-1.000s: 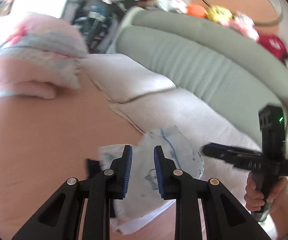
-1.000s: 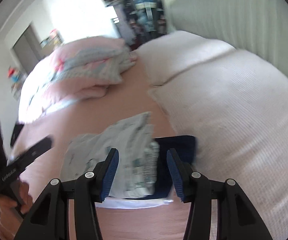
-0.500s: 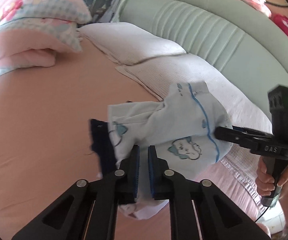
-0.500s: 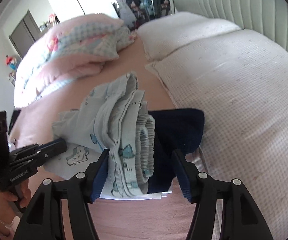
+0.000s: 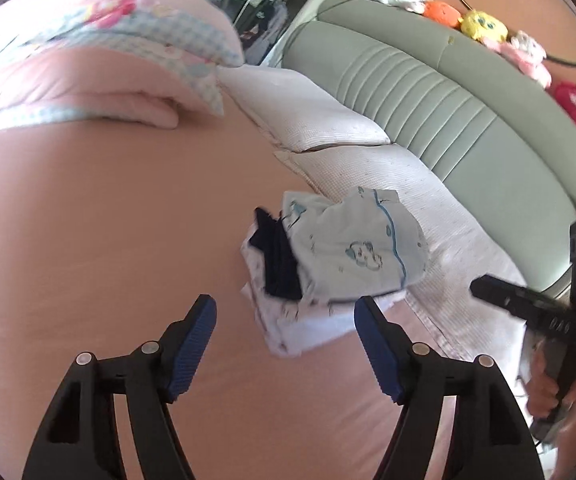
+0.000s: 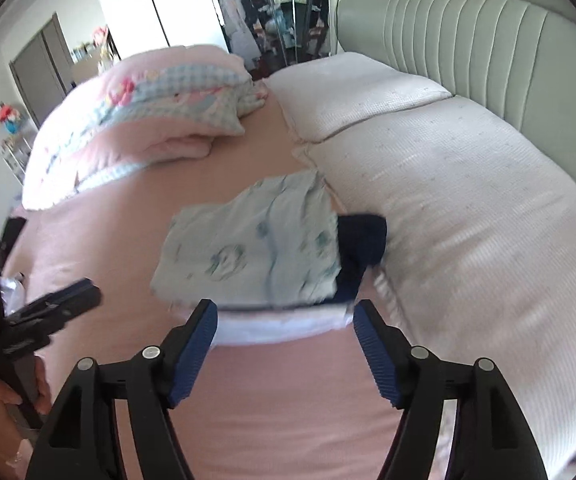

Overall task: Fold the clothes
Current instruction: 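Lower the pants onto the white garment and open both grippers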

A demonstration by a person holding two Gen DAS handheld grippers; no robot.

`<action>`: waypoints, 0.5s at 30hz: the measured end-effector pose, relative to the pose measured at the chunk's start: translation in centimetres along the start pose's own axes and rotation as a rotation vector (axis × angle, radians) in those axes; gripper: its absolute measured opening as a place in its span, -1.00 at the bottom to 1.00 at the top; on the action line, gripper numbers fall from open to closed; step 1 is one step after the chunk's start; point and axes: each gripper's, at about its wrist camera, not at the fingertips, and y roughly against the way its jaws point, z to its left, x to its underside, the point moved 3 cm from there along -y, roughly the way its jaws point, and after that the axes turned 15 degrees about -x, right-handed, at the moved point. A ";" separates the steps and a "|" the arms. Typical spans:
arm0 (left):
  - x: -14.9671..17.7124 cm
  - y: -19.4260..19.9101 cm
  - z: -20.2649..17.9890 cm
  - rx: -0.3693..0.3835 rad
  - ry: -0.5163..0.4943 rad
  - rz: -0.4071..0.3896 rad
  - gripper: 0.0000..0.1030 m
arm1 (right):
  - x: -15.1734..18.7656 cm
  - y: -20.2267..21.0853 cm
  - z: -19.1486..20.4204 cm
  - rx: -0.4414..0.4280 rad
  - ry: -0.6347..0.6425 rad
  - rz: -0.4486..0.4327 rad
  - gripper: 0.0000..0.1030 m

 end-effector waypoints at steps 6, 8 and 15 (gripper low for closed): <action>1.1 4.7 4.3 -0.127 0.020 -0.001 0.36 | 3.0 -0.7 6.5 -0.016 0.045 0.036 0.39; 1.5 6.7 6.4 -0.204 0.033 -0.015 0.39 | 3.7 -0.8 8.8 -0.027 0.064 0.031 0.45; 2.7 12.4 13.3 -0.380 0.103 -0.058 0.47 | 4.7 -0.6 17.2 -0.044 0.120 -0.019 0.66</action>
